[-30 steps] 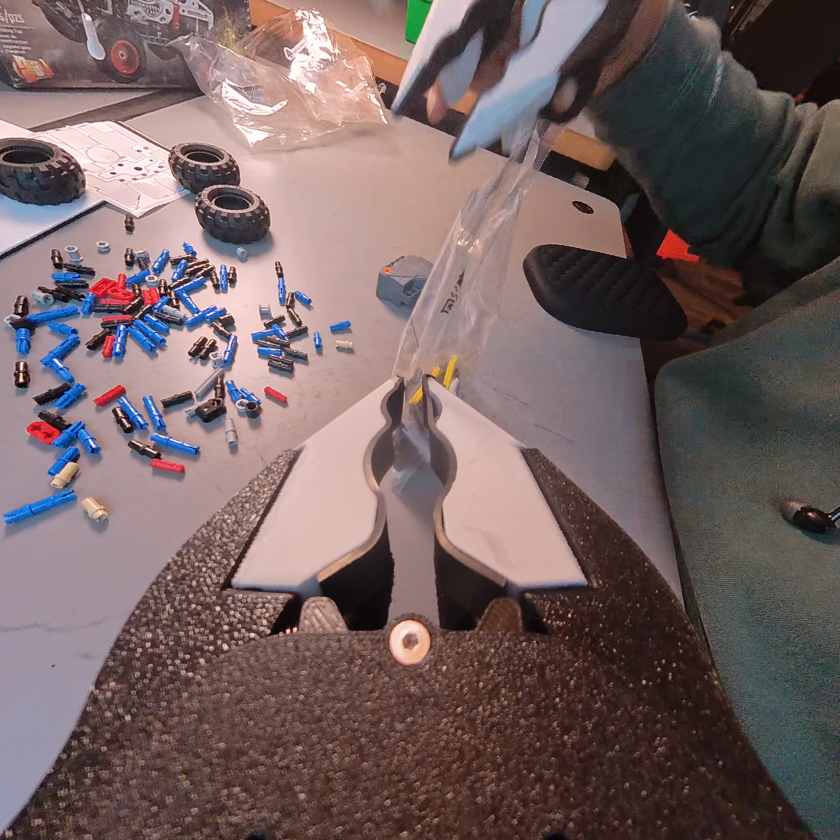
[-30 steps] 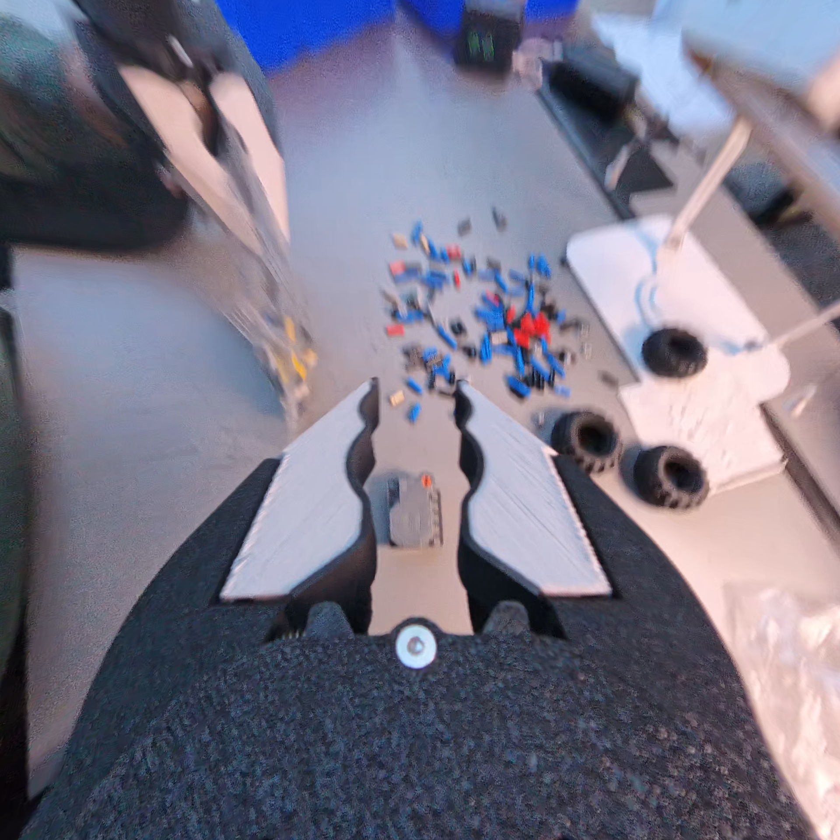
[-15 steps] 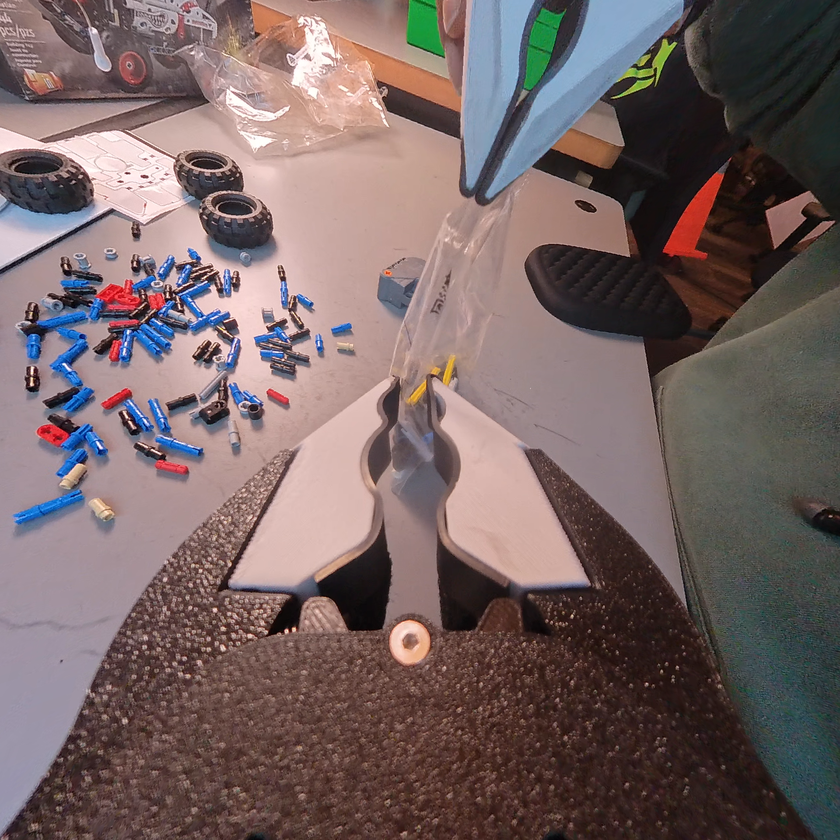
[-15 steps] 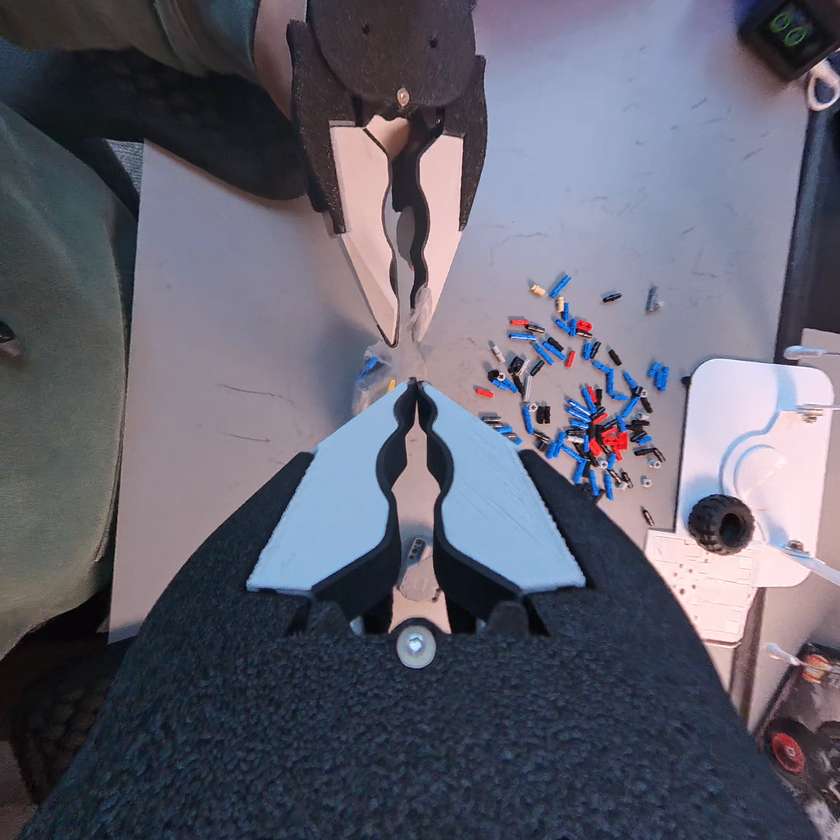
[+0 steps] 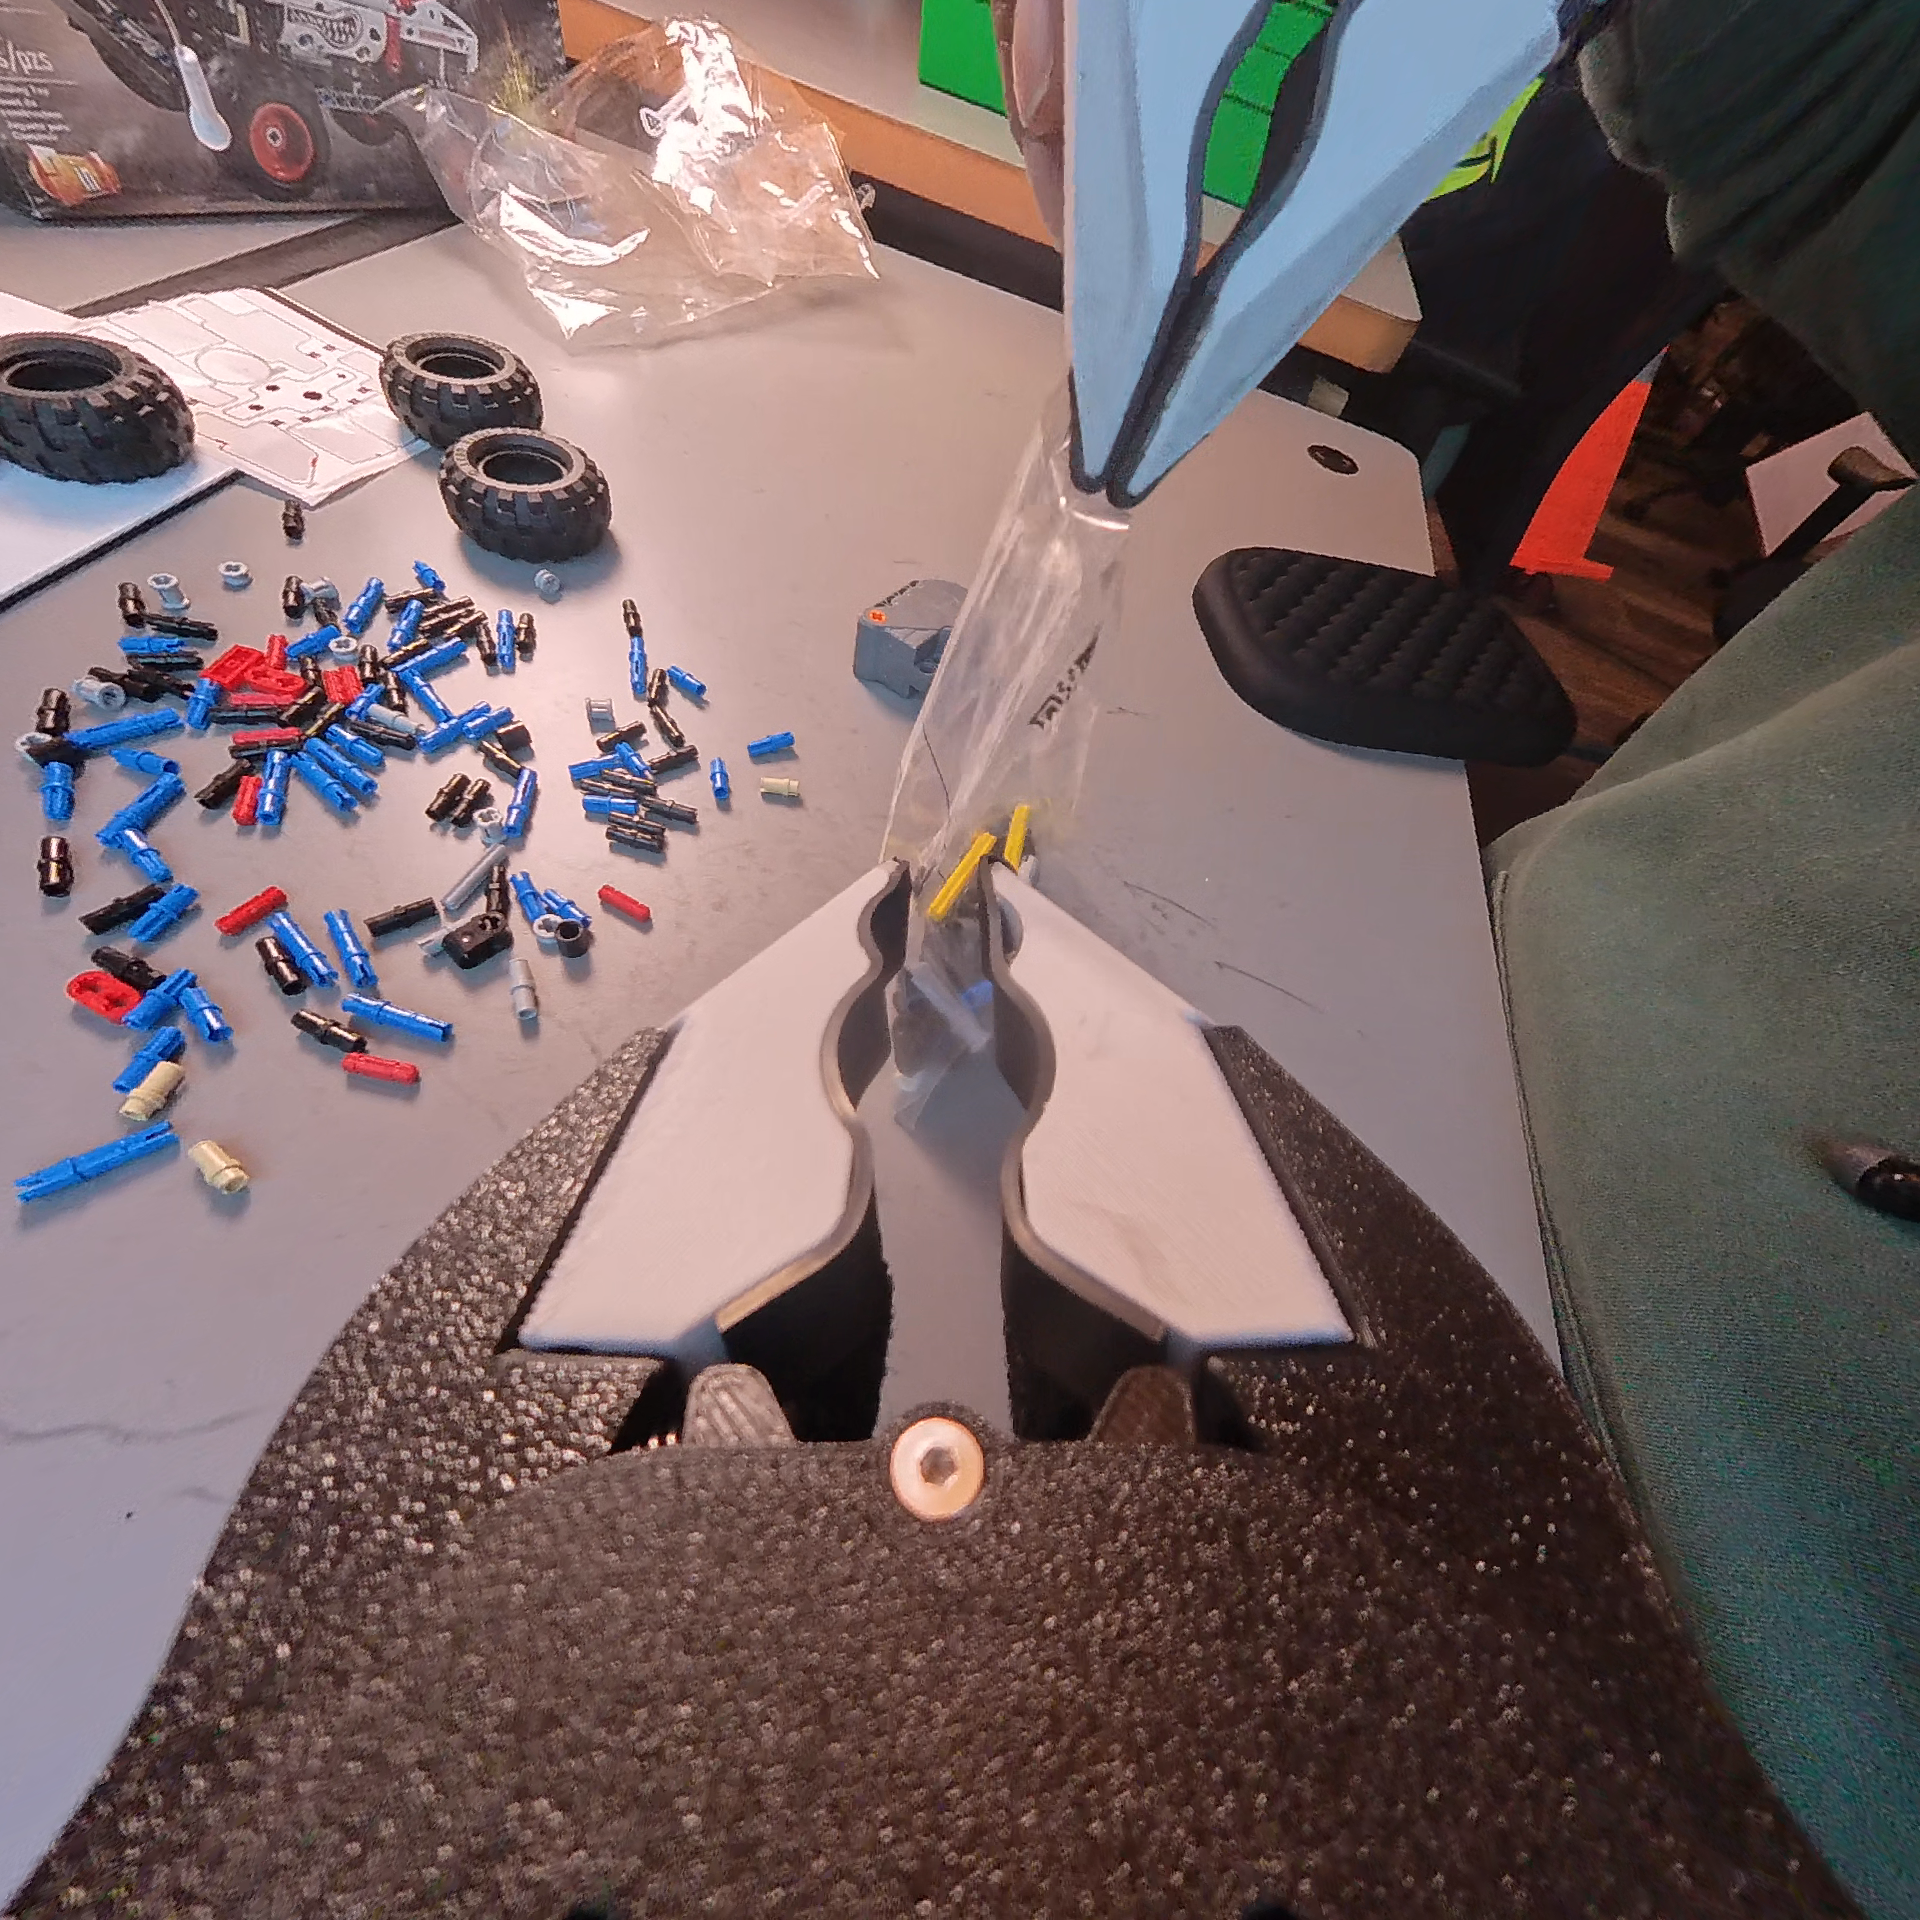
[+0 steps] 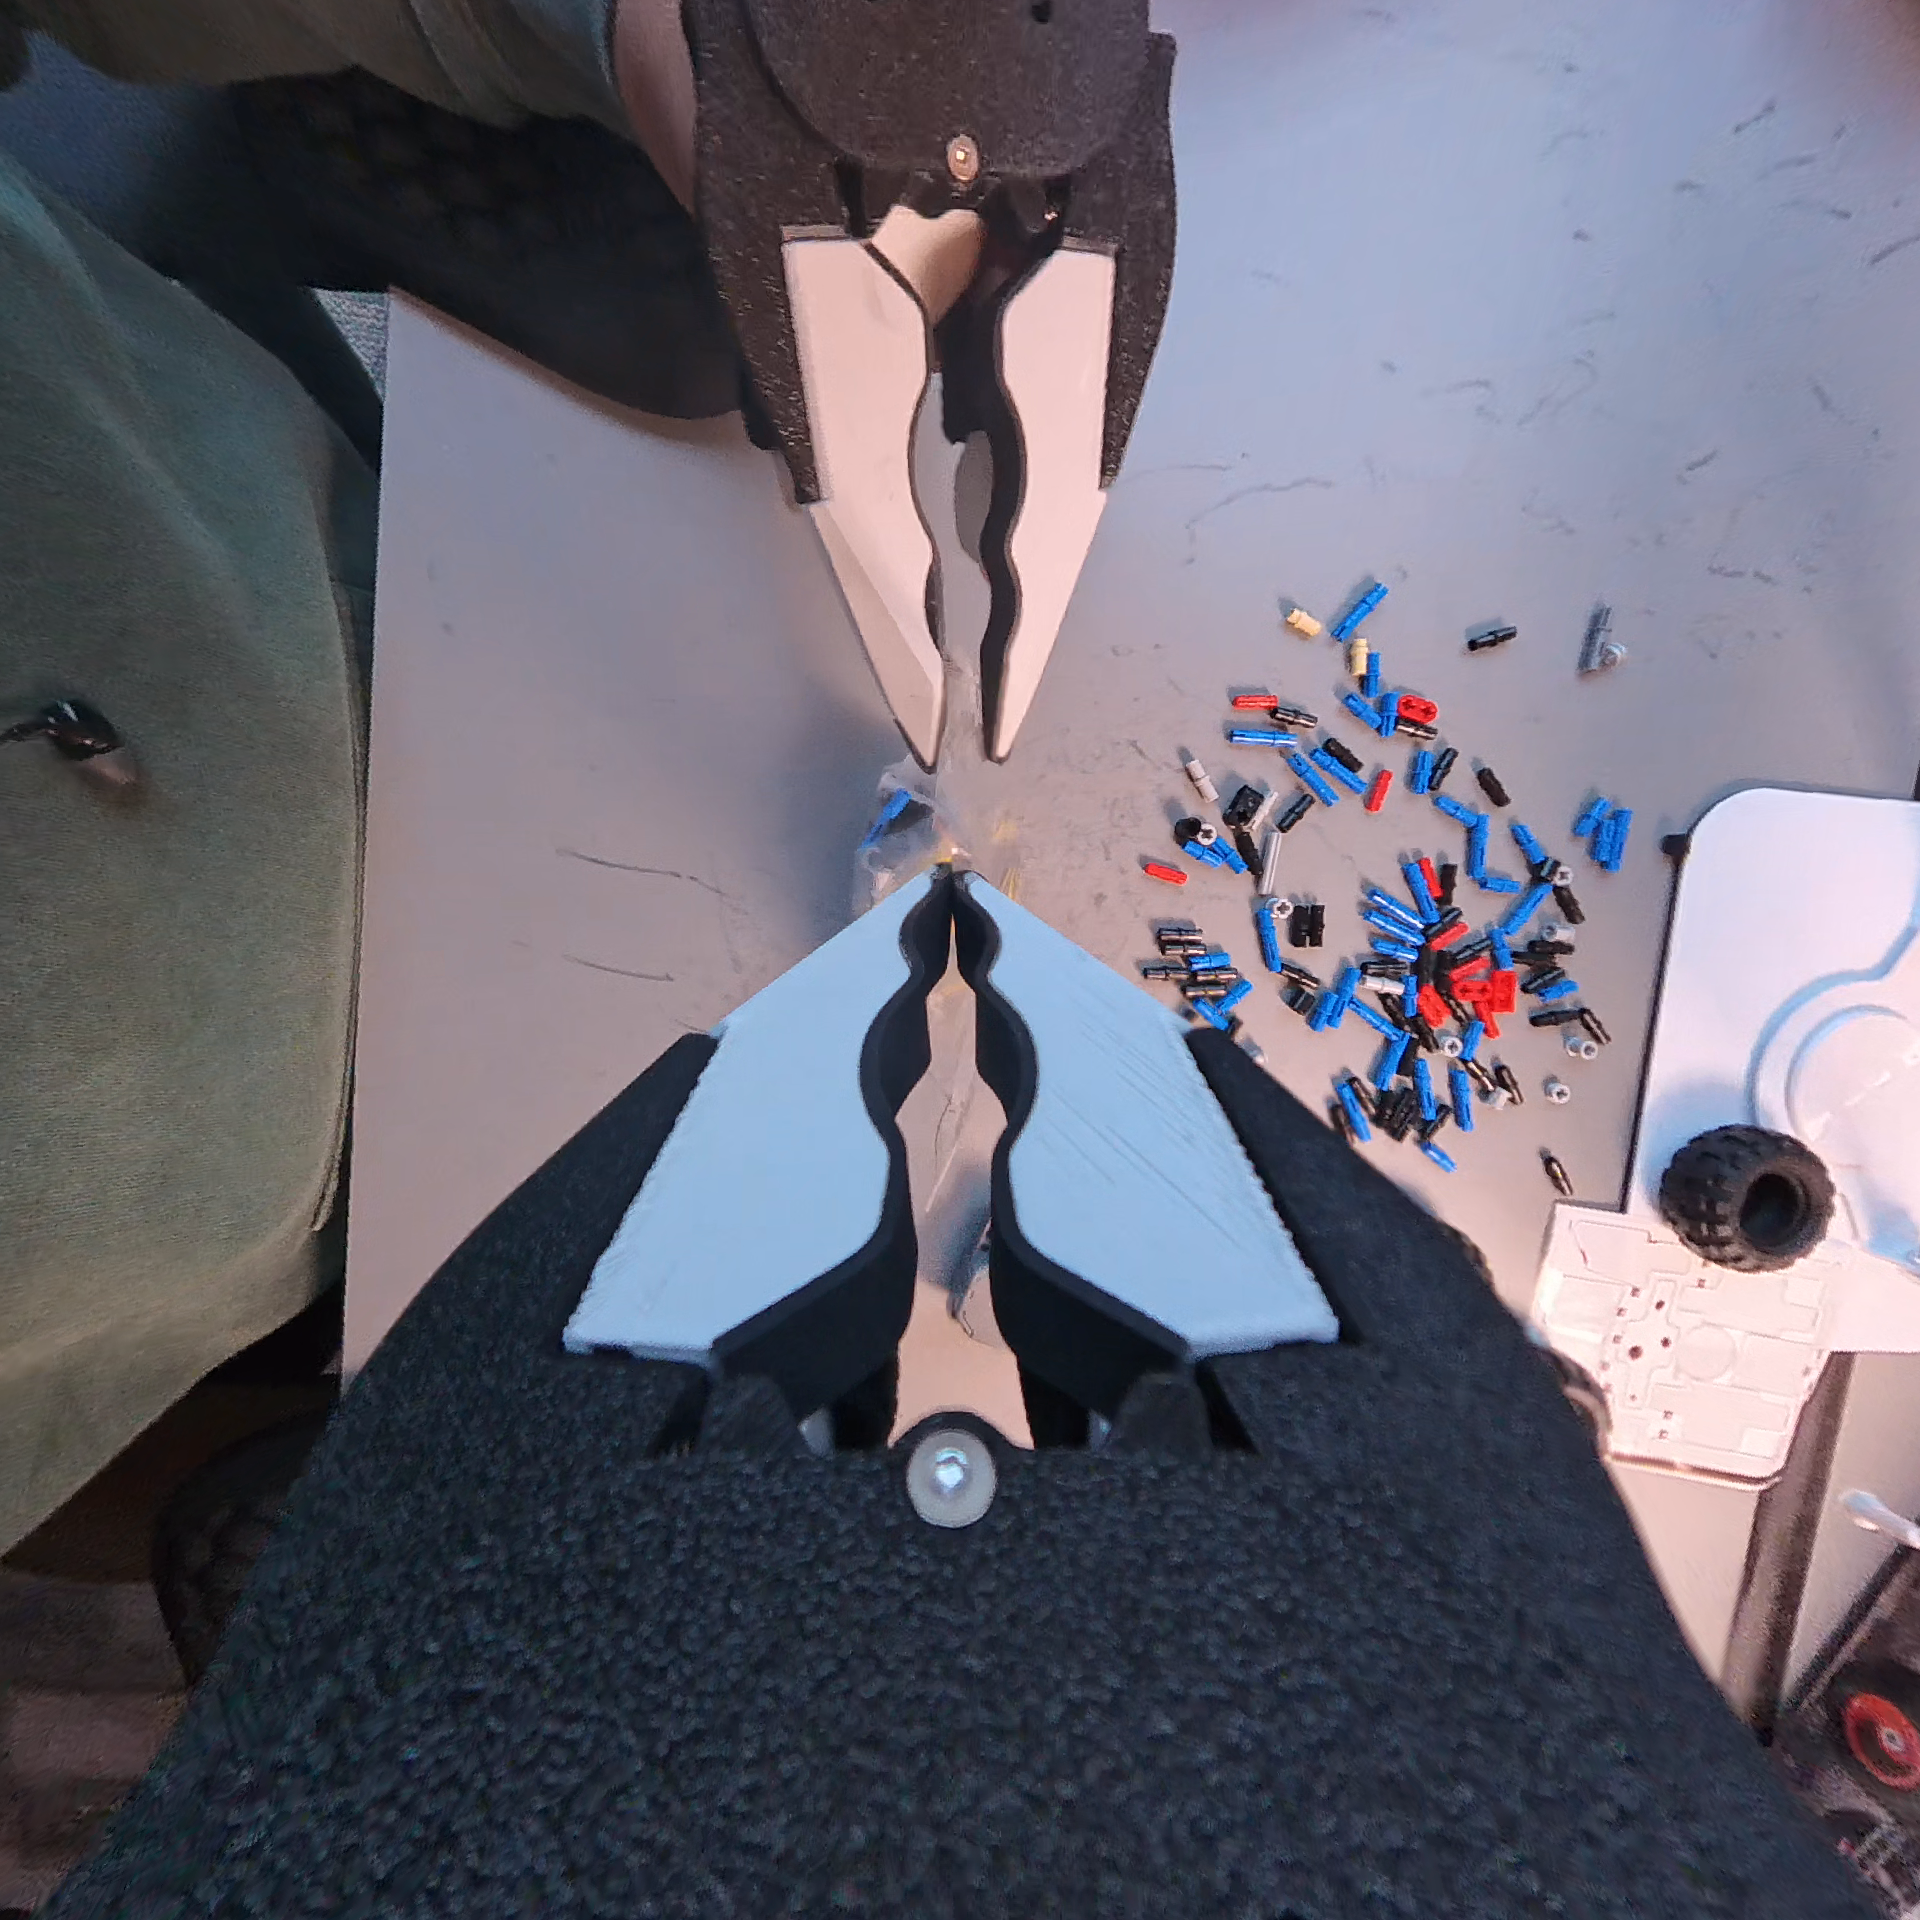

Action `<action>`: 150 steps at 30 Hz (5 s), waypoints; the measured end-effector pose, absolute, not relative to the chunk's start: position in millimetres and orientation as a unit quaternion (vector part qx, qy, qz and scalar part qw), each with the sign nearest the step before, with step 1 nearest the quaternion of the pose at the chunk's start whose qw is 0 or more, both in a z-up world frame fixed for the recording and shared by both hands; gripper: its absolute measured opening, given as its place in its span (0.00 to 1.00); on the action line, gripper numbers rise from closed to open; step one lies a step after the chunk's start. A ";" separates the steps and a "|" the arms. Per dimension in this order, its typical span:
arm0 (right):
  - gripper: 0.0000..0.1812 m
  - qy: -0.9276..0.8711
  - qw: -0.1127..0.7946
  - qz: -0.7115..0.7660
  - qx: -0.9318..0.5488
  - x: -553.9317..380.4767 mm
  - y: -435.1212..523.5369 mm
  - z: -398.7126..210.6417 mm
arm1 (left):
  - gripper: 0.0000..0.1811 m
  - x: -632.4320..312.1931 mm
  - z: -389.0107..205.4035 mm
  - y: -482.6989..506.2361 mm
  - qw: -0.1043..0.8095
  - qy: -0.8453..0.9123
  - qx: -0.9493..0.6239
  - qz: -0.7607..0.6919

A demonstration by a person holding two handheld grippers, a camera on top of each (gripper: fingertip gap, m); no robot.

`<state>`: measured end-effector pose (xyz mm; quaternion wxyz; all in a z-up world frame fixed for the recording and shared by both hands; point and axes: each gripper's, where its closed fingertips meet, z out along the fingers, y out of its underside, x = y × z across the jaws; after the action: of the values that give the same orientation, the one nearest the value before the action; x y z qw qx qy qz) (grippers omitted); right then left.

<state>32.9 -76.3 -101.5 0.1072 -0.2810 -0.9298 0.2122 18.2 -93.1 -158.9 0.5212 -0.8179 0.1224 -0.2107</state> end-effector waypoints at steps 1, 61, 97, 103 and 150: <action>0.00 -0.927 0.107 0.213 -0.291 31.0 -73.6 -100.8 | 0.07 18.4 -159.1 -93.1 0.521 0.123 -0.818 -0.211; 0.11 -0.964 0.069 0.188 -0.177 59.7 -89.7 -113.4 | 0.00 30.1 -101.3 -104.4 0.630 0.149 -0.734 -0.207; 0.18 -0.918 0.145 0.317 -0.190 67.5 -80.2 -53.5 | 0.15 54.1 -225.4 -89.9 0.398 0.218 -0.883 -0.116; 0.29 -0.894 0.189 0.213 -0.345 79.0 37.5 -137.8 | 0.15 53.7 -225.2 -88.5 0.400 0.213 -0.883 -0.121; 0.28 -0.948 0.220 0.189 -0.132 47.2 -62.2 -67.4 | 0.15 43.9 -221.3 -85.4 0.424 0.203 -0.876 -0.107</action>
<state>47.2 -62.2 -67.4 0.2199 -0.1324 -0.9478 0.1891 43.9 -85.4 -221.3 0.4238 -0.8761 0.2031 -0.1073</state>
